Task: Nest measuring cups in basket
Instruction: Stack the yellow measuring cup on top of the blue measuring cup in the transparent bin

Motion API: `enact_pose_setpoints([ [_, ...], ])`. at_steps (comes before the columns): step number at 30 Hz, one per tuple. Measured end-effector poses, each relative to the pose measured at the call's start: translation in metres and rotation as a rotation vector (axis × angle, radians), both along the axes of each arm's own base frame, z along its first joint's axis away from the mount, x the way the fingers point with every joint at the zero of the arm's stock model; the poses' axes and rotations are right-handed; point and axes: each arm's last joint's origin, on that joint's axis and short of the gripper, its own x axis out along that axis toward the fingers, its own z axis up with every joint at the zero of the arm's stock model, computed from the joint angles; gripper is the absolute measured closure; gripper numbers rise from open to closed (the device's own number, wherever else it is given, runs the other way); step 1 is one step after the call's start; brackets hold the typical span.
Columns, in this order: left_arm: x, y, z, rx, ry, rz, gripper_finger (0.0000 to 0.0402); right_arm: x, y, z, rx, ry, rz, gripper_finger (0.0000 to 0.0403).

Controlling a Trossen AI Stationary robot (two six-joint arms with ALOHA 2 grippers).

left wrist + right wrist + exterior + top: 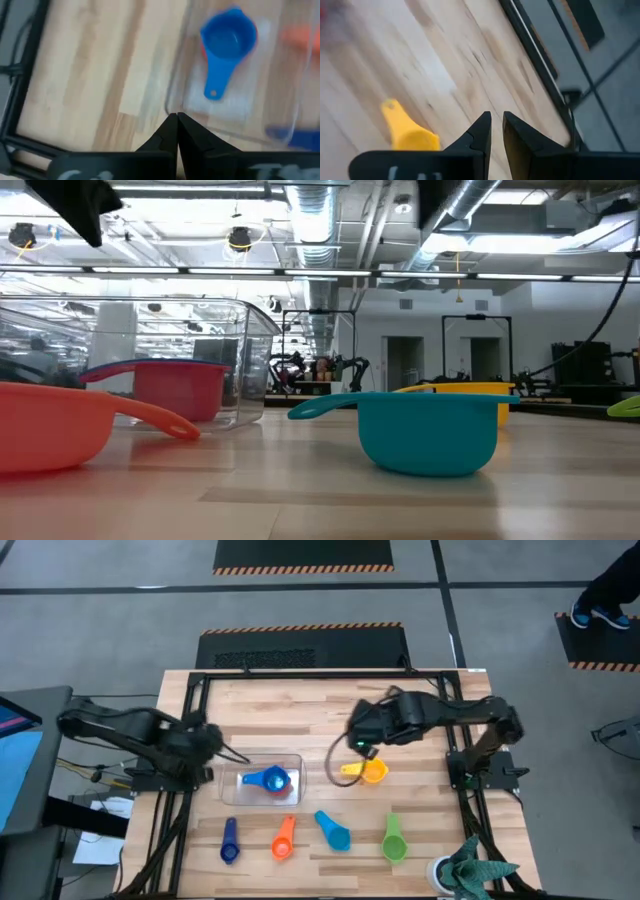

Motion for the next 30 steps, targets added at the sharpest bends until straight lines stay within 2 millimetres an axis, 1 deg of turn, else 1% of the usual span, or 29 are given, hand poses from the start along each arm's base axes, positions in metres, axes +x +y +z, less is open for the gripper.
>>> enact_pose_setpoints([
  [3,-0.012,0.005,-0.002,0.019,-0.089,0.069,0.0401,-0.038,-0.005,-0.02,0.022,-0.02,-0.151,0.0333],
  [6,-0.012,0.008,-0.003,0.104,-0.141,0.102,0.0401,-0.07,-0.007,-0.041,0.093,-0.149,-0.282,0.0333],
  [8,-0.008,0.011,-0.003,0.185,-0.164,0.114,0.0402,-0.083,-0.007,-0.057,0.174,-0.265,-0.309,0.0333],
  [10,-0.002,0.015,-0.002,0.231,-0.212,0.133,0.0401,-0.089,-0.007,-0.079,0.246,-0.345,-0.304,0.0333],
  [14,0.012,0.024,0.001,0.248,-0.306,0.165,0.0402,-0.094,-0.015,-0.124,0.327,-0.427,-0.332,0.0333],
  [16,0.019,0.03,0.005,0.242,-0.355,0.199,0.0401,-0.092,-0.022,-0.141,0.37,-0.428,-0.337,0.0332],
  [18,0.025,0.037,0.009,0.226,-0.401,0.214,0.0401,-0.089,-0.028,-0.153,0.414,-0.416,-0.304,0.0328],
  [20,0.032,0.043,0.01,0.196,-0.42,0.205,0.0401,-0.083,-0.034,-0.16,0.45,-0.396,-0.27,0.0319],
  [23,0.039,0.05,0.008,0.141,-0.425,0.194,0.0402,-0.076,-0.043,-0.167,0.481,-0.371,-0.216,0.0294],
  [27,0.051,0.057,0.002,0.095,-0.393,0.198,0.0401,-0.07,-0.051,-0.173,0.51,-0.357,-0.182,0.0249],
  [30,0.06,0.06,-0.004,0.079,-0.358,0.212,0.0401,-0.068,-0.052,-0.18,0.518,-0.318,-0.186,0.0215],
])
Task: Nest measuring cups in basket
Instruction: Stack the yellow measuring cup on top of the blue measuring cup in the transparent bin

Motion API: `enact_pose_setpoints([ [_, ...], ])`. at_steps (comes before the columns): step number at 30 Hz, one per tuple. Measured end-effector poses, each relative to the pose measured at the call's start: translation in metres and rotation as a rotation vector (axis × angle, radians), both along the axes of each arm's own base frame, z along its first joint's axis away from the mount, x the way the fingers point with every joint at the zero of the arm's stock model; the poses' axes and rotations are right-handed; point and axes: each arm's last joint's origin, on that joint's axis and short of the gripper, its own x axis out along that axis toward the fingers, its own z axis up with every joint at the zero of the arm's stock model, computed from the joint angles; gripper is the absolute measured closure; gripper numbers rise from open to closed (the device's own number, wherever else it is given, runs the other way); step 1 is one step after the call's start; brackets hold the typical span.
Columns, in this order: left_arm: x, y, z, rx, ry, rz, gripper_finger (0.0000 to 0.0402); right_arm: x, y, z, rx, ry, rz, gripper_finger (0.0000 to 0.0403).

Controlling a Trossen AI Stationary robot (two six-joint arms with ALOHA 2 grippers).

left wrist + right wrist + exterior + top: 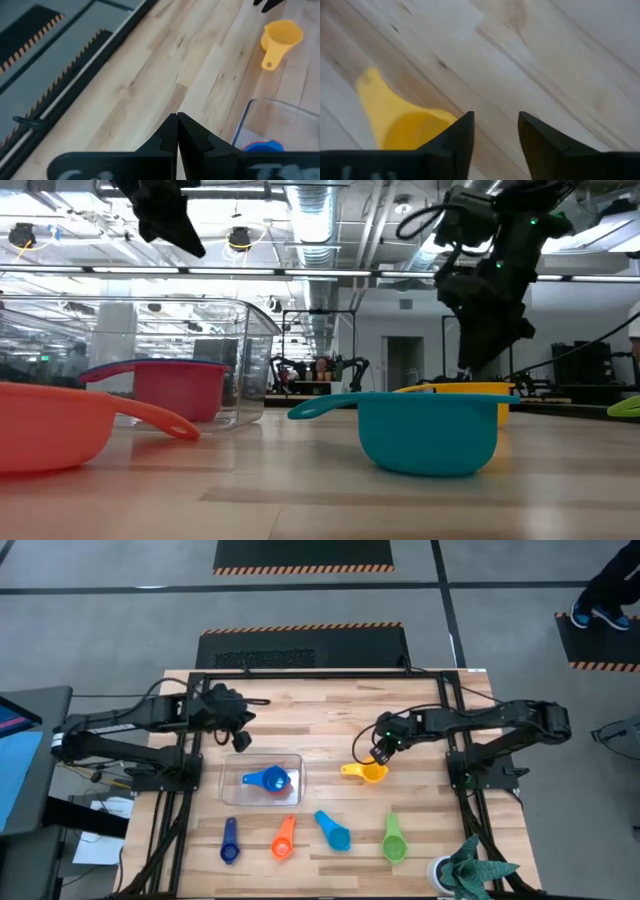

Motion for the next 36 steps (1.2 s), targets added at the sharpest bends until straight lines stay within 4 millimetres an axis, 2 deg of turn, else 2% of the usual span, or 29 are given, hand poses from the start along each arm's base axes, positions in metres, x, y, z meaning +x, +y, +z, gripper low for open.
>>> enact_pose_setpoints([
  [7,0.025,0.004,-0.017,-0.021,0.079,0.002,0.0401,0.01,0.015,-0.019,0.056,0.081,0.138,0.0169],
  [13,0.041,0.007,-0.027,-0.011,0.109,-0.014,0.0401,0.017,0.027,-0.034,0.073,0.124,0.177,0.0175],
  [18,0.044,0.007,-0.03,-0.018,0.124,-0.035,0.0401,0.026,0.029,-0.042,0.087,0.1,0.133,0.019],
  [23,0.044,0.007,-0.03,-0.017,0.129,-0.033,0.0401,0.036,0.026,-0.051,0.089,0.076,0.094,0.0247],
  [28,0.04,0.007,-0.031,0.008,0.164,-0.007,0.0401,0.045,0.025,-0.054,0.097,0.072,0.085,0.0373],
  [33,0.029,0.008,-0.026,0.07,0.189,0.05,0.0402,0.055,0.024,-0.046,0.083,0.045,0.1,0.039],
  [36,0.018,0.008,-0.022,0.119,0.214,0.094,0.0401,0.061,0.021,-0.021,0.048,-0.038,0.112,0.0391],
])
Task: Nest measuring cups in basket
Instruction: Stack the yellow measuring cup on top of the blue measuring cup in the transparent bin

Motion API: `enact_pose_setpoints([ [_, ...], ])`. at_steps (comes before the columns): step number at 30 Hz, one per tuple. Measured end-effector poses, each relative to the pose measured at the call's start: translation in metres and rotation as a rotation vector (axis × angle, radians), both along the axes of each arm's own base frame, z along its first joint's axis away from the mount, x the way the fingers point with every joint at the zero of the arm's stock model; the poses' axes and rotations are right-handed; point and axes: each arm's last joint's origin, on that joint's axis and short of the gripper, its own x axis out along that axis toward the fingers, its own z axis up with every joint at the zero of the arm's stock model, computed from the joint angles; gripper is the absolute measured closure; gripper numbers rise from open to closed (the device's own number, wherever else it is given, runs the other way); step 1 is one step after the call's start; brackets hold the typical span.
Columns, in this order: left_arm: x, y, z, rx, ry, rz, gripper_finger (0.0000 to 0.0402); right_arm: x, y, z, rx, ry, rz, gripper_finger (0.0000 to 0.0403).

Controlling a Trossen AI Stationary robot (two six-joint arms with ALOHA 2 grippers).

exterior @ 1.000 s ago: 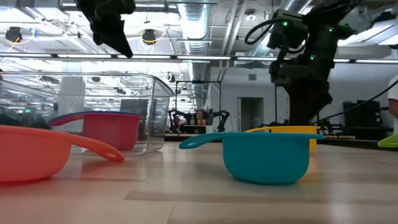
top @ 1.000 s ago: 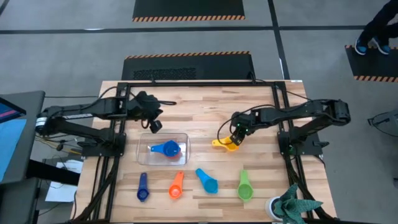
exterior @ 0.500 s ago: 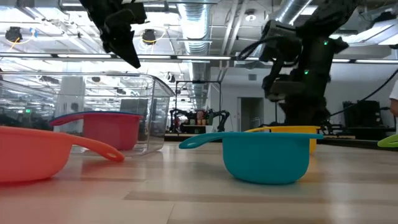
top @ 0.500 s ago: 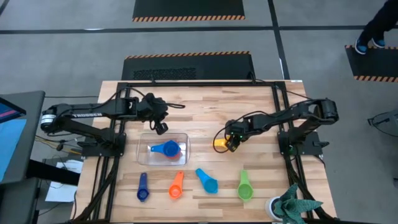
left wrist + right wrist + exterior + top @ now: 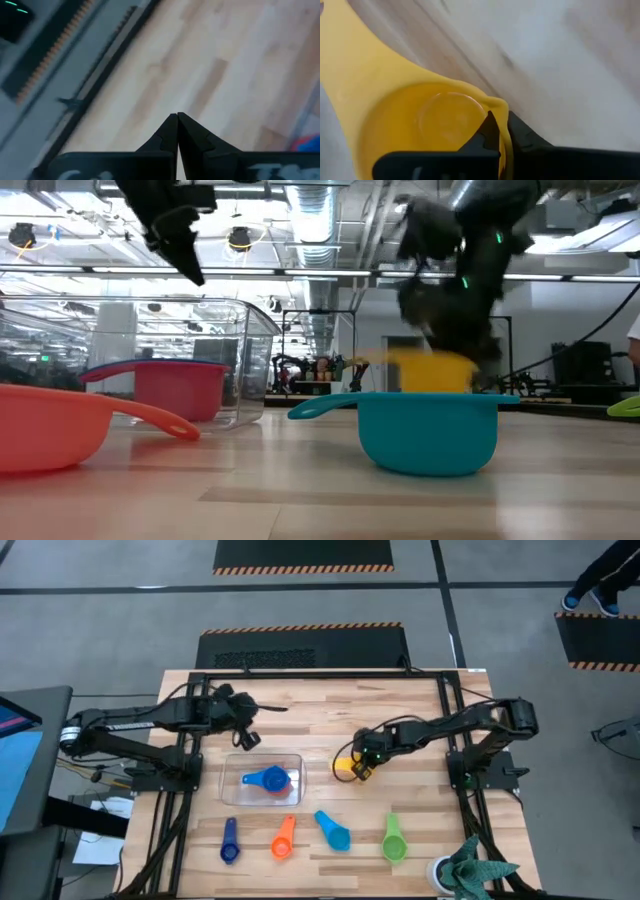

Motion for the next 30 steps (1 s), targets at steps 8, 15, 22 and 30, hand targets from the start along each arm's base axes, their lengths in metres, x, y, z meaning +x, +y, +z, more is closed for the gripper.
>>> enact_pose_setpoints([
  [8,-0.046,-0.004,0.019,0.094,-0.021,0.088,0.0401,0.004,-0.012,0.087,-0.085,-0.32,-0.058,0.0392],
  [15,-0.078,-0.01,0.032,0.084,-0.129,0.11,0.0402,0.022,-0.003,0.144,-0.121,-0.702,-0.042,0.0392],
  [22,-0.094,-0.013,0.035,0.085,-0.155,0.105,0.0401,0.077,0.011,0.163,-0.154,-0.865,0.04,0.0392],
  [30,-0.098,-0.011,0.036,0.153,-0.13,0.116,0.0401,0.159,0.016,0.15,-0.133,-0.722,0.157,0.0392],
])
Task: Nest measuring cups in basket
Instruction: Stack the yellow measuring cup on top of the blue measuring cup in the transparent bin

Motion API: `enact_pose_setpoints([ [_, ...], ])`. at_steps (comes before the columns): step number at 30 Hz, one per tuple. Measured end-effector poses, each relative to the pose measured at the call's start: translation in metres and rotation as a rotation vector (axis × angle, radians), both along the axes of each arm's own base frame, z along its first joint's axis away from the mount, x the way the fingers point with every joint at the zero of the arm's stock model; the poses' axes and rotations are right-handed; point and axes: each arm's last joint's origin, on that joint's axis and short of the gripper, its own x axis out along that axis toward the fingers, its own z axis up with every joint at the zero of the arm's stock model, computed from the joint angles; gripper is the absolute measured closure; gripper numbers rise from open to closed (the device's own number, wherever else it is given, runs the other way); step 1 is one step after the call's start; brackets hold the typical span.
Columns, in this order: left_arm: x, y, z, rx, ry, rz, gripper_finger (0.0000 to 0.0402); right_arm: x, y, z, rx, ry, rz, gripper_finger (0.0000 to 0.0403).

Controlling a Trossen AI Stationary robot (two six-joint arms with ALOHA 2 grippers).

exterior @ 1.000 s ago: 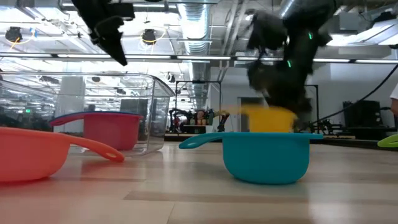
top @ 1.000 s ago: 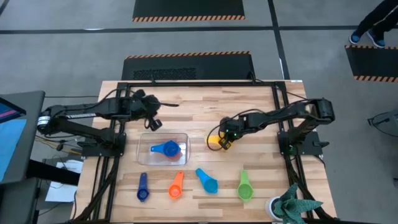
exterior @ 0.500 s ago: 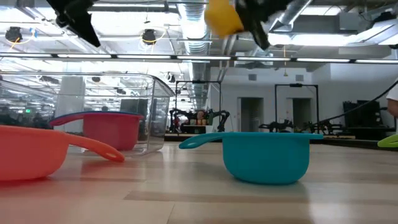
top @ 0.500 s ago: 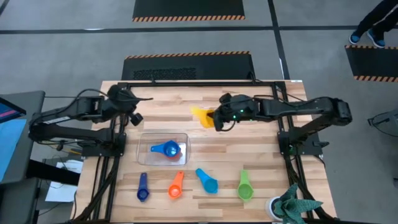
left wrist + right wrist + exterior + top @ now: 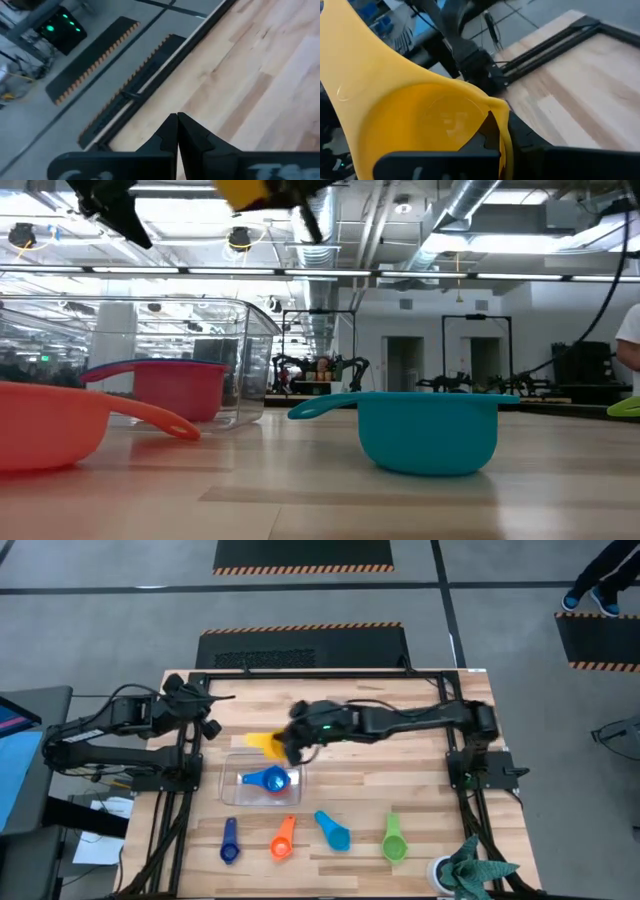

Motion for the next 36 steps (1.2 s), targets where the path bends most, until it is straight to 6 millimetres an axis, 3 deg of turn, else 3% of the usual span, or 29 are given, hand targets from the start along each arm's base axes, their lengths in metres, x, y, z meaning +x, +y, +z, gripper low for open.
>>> enact_pose_setpoints([
  [6,-0.001,0.001,0.0,0.061,0.079,-0.026,0.0401,0.044,0.007,-0.026,0.019,0.175,0.033,0.0392],
  [15,-0.002,0.002,0.0,0.096,0.118,-0.025,0.0402,0.078,0.028,-0.053,0.048,0.363,0.05,0.0392],
  [22,-0.002,0.002,0.0,0.091,0.117,-0.03,0.0402,0.082,0.037,-0.08,0.111,0.486,0.008,0.0394],
  [36,-0.002,0.001,-0.001,0.069,0.123,-0.072,0.0402,0.08,0.036,-0.087,0.071,0.526,-0.106,0.0394],
])
